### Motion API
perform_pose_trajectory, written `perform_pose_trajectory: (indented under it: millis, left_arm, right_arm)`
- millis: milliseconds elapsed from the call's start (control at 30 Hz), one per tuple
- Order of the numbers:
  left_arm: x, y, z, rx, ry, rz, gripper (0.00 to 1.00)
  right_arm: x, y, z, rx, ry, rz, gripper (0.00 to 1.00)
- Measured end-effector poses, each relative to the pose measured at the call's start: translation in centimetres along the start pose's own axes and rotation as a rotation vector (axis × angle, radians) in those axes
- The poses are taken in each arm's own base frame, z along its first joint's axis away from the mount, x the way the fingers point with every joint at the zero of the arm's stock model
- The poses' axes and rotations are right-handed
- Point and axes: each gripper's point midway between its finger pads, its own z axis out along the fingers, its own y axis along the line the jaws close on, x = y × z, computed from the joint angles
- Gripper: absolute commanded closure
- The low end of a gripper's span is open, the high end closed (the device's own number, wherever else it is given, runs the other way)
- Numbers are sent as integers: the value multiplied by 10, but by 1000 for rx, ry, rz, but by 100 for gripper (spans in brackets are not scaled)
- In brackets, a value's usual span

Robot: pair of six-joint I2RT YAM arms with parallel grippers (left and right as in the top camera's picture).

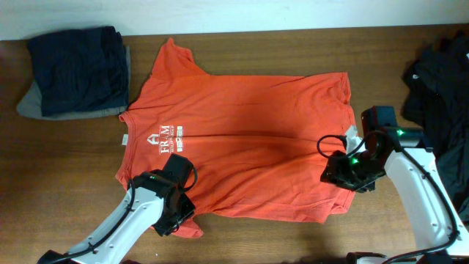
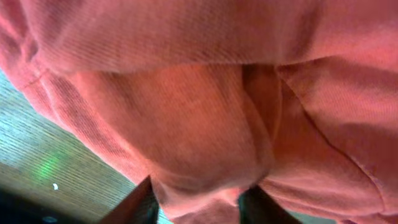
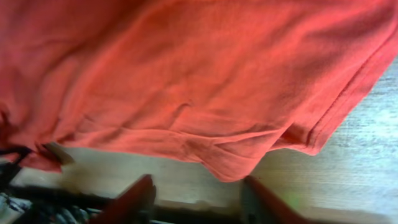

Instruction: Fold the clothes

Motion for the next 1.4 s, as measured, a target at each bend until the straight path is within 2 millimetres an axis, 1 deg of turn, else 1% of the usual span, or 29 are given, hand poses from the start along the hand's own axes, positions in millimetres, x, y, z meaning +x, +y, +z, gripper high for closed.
perform_pose_trajectory:
  millis: [67,100,233,267,300,400,467,500,633,733,900,967,1100,1133,1233,1400]
  left_arm:
    - [0,0,0,0,1,1,63]
    - [0,0,0,0,1,1,68]
    - [0,0,0,2,0,4,83]
    - [0,0,0,2,0,5,84]
    - [0,0,0,2,0,5,84]
    - [0,-1,0,2,0,5,84]
    - [0,-1,0,2,0,5,84]
    - [0,-1,0,2,0,5,84]
    - [0,0,0,2,1,5,84]
    - [0,-1,0,3,1,10,84]
    - [1,-1,0,5,4,13,84]
    - [1,-1,0,6,6,16,84]
    - [1,-1,0,6,7,16,84]
    - [1,-1,0,6,6,16,84]
    - [1,-1,0,7,6,16,84]
    - [1,-2,0,10,4,17,84]
  right_arm:
    - [1,-1,1,2,3,1,75]
    - [0,-1,1,4,2,11,77]
    - [3,-10,1,57,5,79,77]
    - [3,-14,1,76,5,100,76]
    - [4,-17,2,90,6,117,72]
    - [12,-26,10,125,30,163,53]
    - [19,-32,17,147,48,192,48]
    - [21,-35,20,158,51,201,47]
    - [25,-47,32,199,45,266,48]
    - [24,-56,38,226,24,326,48]
    - [15,-71,36,242,-24,418,48]
    - [15,-77,33,246,-28,455,49]
    - [15,-88,32,249,-38,493,56]
    - [15,-90,33,249,-39,497,57]
    - [17,-94,39,252,-40,498,57]
    - [26,-99,58,248,-29,498,57]
